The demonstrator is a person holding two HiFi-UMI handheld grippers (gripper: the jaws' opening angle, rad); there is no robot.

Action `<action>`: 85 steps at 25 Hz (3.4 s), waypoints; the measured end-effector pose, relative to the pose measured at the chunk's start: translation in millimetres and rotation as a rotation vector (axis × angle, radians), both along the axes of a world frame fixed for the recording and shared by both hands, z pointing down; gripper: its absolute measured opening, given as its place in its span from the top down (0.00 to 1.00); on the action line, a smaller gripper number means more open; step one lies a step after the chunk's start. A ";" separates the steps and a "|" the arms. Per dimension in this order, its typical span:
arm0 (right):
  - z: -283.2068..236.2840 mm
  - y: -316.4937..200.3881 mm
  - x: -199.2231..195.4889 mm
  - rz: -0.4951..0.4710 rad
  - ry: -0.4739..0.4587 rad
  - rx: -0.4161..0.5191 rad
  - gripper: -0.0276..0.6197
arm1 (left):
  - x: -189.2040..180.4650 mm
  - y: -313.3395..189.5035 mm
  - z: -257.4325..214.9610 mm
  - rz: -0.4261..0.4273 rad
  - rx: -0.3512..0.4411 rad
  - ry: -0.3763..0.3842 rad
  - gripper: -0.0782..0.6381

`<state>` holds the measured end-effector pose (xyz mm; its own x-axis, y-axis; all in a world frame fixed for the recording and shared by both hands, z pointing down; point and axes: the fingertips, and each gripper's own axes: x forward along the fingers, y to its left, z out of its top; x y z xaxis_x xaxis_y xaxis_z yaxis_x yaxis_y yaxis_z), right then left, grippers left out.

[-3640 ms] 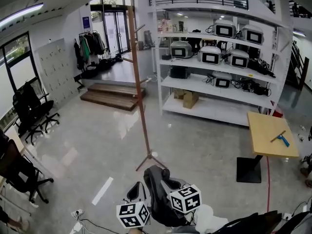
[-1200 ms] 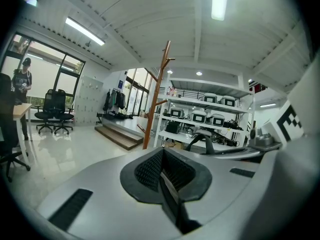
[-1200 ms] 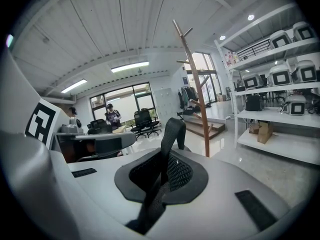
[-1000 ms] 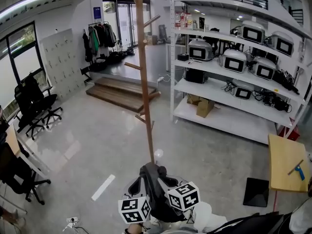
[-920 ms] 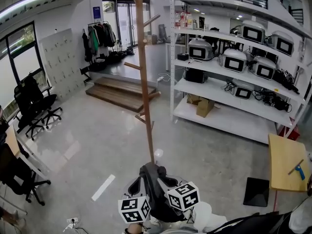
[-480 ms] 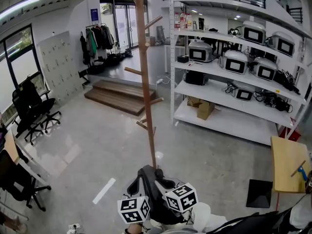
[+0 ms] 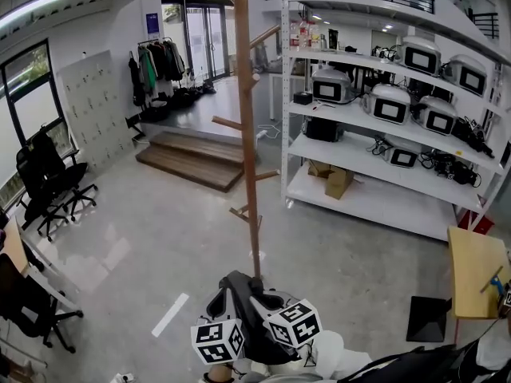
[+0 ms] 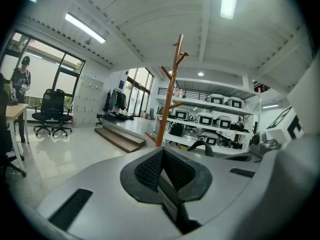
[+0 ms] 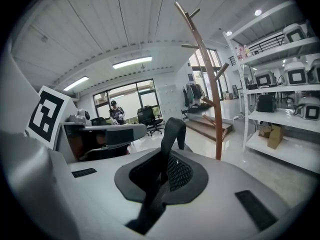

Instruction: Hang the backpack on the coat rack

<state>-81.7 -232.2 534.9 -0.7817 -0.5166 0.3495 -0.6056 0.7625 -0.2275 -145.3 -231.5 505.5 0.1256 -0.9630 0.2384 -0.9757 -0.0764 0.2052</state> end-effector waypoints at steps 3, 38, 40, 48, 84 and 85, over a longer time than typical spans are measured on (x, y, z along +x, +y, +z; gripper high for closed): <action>-2.5 -8.3 -11.6 -0.007 0.002 0.002 0.92 | -9.7 -10.1 -2.1 -0.002 0.006 -0.004 0.89; -74.9 -117.2 -119.1 -0.175 -0.064 0.097 0.92 | -118.2 -112.4 -56.4 -0.102 0.065 -0.099 0.89; -97.4 -122.7 -125.4 -0.184 -0.083 0.131 0.92 | -124.8 -115.8 -70.0 -0.120 0.085 -0.123 0.89; -173.5 -158.7 -141.8 -0.196 -0.083 0.244 0.92 | -138.1 -129.5 -138.6 -0.053 0.076 -0.124 0.89; -327.5 -266.8 -89.6 0.014 -0.441 0.243 0.92 | -156.2 -167.1 -198.7 -0.147 0.065 -0.213 0.89; -324.6 -269.9 -85.7 0.024 -0.455 0.235 0.92 | -155.0 -167.8 -197.5 -0.146 0.065 -0.212 0.89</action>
<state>-167.4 -502.1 210.3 -0.8146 -0.5599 -0.1516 -0.5029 0.8119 -0.2965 -300.3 -399.2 307.9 -0.0620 -0.9814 0.1816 -0.9981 0.0620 -0.0056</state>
